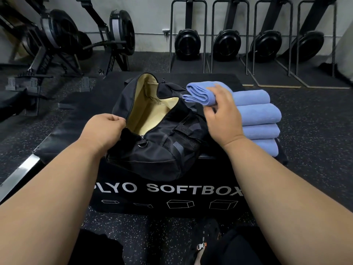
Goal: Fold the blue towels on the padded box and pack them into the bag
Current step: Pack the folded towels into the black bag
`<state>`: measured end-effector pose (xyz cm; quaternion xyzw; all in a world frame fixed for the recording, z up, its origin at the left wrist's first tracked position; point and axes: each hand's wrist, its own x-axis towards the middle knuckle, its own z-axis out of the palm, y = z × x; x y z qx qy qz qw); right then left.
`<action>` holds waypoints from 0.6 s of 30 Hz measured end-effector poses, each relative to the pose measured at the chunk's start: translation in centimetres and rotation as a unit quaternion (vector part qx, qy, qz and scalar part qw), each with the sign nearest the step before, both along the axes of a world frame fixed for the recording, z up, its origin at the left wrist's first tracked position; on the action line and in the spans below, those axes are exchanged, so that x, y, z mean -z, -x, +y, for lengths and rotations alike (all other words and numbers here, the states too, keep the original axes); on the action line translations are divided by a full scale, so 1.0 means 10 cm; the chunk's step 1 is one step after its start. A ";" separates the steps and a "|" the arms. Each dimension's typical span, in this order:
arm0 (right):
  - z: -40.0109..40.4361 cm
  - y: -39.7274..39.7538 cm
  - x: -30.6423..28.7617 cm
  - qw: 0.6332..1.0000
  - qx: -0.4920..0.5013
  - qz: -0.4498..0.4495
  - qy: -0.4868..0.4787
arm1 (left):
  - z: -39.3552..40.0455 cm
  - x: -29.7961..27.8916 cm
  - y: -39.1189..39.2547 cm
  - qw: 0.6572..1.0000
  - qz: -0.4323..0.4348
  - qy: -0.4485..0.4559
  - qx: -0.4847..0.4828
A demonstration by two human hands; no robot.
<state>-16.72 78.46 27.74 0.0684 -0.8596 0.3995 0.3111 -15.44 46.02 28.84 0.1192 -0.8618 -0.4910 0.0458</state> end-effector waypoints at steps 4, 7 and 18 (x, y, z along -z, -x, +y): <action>-0.40 0.16 0.12 0.990 -0.088 -0.099 -0.045 | -0.04 0.01 0.00 1.000 -0.004 -0.010 0.000; -0.60 0.24 0.38 0.944 -0.166 -0.241 -0.151 | -0.08 0.02 0.03 1.000 -0.005 0.001 -0.004; -0.74 0.31 0.58 0.928 -0.193 -0.234 -0.218 | -0.26 0.00 0.07 0.999 -0.022 0.004 0.036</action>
